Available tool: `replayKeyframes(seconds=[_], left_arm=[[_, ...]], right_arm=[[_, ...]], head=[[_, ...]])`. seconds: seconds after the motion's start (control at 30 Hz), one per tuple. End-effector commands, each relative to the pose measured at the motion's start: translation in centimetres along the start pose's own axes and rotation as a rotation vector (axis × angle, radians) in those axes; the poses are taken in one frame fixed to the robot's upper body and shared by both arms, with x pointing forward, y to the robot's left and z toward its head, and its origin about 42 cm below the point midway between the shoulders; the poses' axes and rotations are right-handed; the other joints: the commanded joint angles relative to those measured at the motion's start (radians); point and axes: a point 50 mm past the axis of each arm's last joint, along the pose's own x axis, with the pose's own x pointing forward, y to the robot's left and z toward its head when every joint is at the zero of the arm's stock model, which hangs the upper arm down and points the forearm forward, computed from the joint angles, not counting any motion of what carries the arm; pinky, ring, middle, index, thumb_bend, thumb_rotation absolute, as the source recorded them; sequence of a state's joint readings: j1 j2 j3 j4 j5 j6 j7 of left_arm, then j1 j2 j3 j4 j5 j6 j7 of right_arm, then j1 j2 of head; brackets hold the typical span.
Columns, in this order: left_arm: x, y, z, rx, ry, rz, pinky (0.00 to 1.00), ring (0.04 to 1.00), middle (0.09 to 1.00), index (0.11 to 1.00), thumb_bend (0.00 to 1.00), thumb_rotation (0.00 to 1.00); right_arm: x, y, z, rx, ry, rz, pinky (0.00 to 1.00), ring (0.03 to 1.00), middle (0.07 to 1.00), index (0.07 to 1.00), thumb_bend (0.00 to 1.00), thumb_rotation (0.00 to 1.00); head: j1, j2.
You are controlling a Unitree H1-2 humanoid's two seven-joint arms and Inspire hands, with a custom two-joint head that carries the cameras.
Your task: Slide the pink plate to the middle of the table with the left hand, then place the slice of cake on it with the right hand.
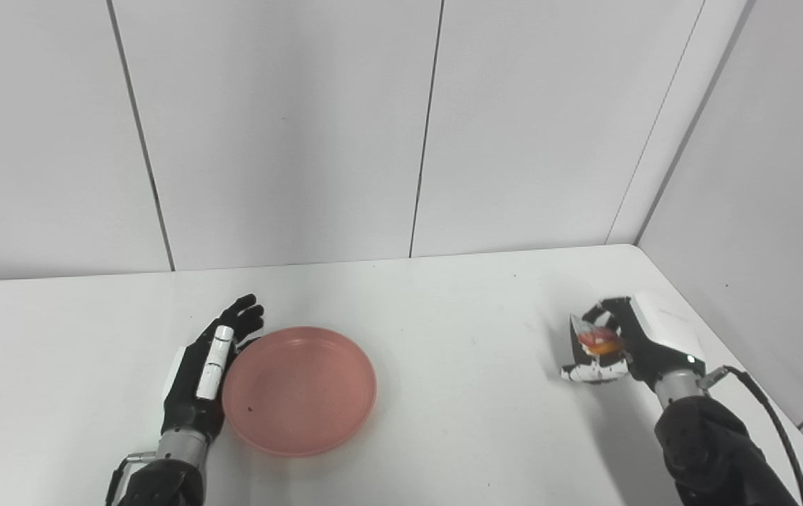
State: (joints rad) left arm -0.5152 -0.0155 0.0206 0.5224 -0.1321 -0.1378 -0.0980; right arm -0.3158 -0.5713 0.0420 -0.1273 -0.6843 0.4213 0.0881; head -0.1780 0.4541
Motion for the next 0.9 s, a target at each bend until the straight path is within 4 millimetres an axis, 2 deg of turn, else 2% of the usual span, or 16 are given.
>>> replayKeyframes(seconds=[0.0, 0.17, 0.3, 0.43, 0.6, 0.73, 0.87], left_arm=[[-1.2, -0.4, -2.8, -0.011, 0.121, 0.009, 0.78, 0.844, 0.820, 0.767, 0.74, 0.87], [-1.0, -0.8, -2.9, 0.006, 0.125, 0.009, 0.76, 0.842, 0.822, 0.772, 0.71, 0.88], [-1.0, -1.2, -3.0, 0.010, 0.128, -0.001, 0.77, 0.851, 0.830, 0.770, 0.72, 0.89], [-1.0, -1.8, -3.3, 0.022, 0.131, -0.011, 0.78, 0.860, 0.841, 0.780, 0.71, 0.90], [-0.8, -2.7, -3.7, 0.025, 0.141, -0.012, 0.77, 0.851, 0.834, 0.768, 0.72, 0.90], [-0.6, -3.4, -3.9, 0.030, 0.145, -0.014, 0.76, 0.847, 0.833, 0.773, 0.74, 0.90], [-0.4, -4.0, -4.1, 0.030, 0.143, -0.016, 0.76, 0.847, 0.832, 0.768, 0.74, 0.91]], right_arm=[[0.9, -3.7, 2.3, 0.001, -0.081, -0.115, 0.19, 0.247, 0.335, 0.493, 0.52, 0.15], [1.0, -5.0, 5.9, 0.003, -0.175, -0.135, 0.15, 0.226, 0.328, 0.492, 0.52, 0.14], [1.4, -4.9, 8.2, 0.024, -0.201, -0.131, 0.16, 0.229, 0.332, 0.491, 0.52, 0.13], [2.2, -4.3, 9.4, 0.034, -0.252, -0.106, 0.15, 0.217, 0.318, 0.491, 0.52, 0.13], [3.2, -3.7, 10.1, 0.022, -0.303, -0.088, 0.20, 0.269, 0.364, 0.491, 0.52, 0.14], [3.9, -2.9, 10.9, 0.024, -0.345, -0.061, 0.20, 0.264, 0.364, 0.492, 0.52, 0.14], [4.4, -2.0, 12.5, 0.031, -0.400, -0.023, 0.21, 0.278, 0.379, 0.492, 0.52, 0.14]], head=[[0.012, 0.000], [0.033, -0.001], [0.071, -0.003], [0.115, -0.005], [0.151, -0.010], [0.180, -0.015], [0.209, -0.017]])
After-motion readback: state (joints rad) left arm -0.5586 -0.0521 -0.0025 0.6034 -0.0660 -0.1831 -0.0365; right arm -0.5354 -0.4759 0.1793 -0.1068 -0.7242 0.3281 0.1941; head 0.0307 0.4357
